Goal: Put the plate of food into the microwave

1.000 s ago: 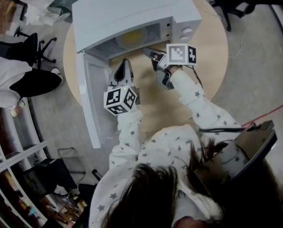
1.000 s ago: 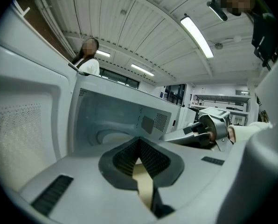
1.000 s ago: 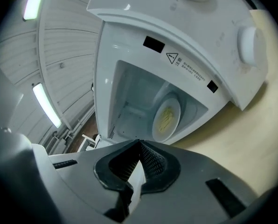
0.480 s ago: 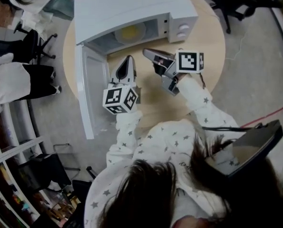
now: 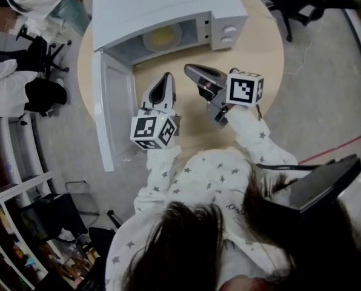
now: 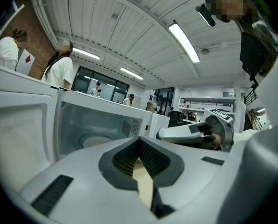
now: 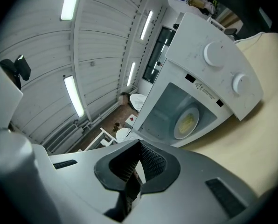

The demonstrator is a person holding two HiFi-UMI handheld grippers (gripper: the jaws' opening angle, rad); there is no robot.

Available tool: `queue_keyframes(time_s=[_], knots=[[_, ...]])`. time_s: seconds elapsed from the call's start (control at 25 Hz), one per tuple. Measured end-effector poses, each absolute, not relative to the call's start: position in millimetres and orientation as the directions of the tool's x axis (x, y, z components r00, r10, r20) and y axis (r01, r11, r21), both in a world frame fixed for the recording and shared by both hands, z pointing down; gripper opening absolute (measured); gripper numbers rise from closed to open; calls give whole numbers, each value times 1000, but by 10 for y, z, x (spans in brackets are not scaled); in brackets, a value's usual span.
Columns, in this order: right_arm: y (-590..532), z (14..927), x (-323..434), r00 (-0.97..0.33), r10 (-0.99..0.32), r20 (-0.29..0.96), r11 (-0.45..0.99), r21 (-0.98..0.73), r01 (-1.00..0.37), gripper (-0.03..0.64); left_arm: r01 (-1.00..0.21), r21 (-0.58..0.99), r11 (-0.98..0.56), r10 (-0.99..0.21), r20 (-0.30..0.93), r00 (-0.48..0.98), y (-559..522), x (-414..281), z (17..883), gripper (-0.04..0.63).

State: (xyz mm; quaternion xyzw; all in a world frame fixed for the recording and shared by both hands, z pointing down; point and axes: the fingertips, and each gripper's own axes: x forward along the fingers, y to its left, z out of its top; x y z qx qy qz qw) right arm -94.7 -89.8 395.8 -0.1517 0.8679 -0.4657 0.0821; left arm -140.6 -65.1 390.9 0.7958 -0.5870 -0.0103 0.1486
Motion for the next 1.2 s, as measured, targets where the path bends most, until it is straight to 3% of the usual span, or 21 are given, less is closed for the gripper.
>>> queue_keyframes(time_s=[0.28,1.2], knots=[[-845,3906,-926,-934,-349,-73,487,-866,-114,8,-932,243,-270,-937,155,312,-600,-1360,3892,2],[-769,3921,-886,-946,-318,-56,482,-869,-111,8,-937,256,-240,-949,144,282,-521,-1316,3951,2]])
